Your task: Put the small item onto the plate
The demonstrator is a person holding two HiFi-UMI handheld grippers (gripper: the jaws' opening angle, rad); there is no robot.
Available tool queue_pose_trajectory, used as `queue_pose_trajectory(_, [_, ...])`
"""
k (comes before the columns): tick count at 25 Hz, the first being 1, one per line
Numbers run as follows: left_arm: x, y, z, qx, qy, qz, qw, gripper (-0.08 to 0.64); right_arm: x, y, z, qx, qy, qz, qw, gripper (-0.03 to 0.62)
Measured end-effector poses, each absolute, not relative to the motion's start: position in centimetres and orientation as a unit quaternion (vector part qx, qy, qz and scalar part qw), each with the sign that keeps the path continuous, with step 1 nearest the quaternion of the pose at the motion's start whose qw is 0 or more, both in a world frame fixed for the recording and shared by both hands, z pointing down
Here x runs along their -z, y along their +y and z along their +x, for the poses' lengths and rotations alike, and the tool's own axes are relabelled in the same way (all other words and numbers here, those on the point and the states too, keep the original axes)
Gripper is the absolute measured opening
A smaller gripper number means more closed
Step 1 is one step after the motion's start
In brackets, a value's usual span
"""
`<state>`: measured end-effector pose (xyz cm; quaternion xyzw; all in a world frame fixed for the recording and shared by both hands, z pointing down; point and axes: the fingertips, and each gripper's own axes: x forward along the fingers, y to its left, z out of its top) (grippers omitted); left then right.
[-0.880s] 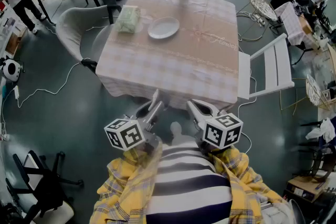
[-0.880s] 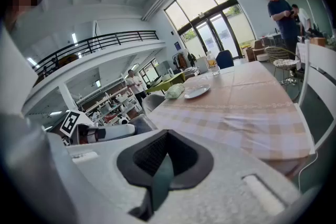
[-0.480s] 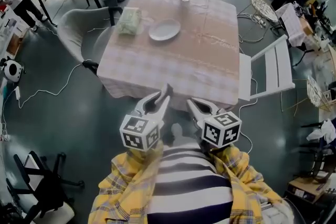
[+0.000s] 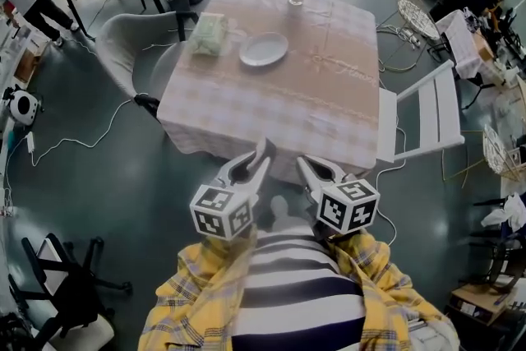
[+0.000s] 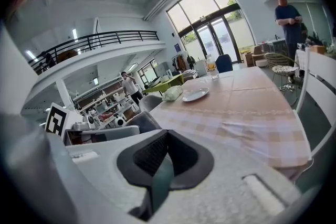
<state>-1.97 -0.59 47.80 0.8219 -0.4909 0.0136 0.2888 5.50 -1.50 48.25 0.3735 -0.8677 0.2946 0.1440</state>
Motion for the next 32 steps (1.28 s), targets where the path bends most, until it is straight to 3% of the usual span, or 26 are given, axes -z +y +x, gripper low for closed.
queue_pose_trajectory(19, [-48.6,2.2,-3.1,-0.025,-0.458,0.842,0.286,0.091,-49.1,1.1,2.5,-0.290,-0.862,0.385,0.158,0.002])
queue_pose_trajectory(32, [-48.3,-3.9,-3.4,-0.028,-0.462,0.838,0.290,0.091,-49.1,-6.2,2.0,-0.298,-0.861,0.383,0.151,0.002])
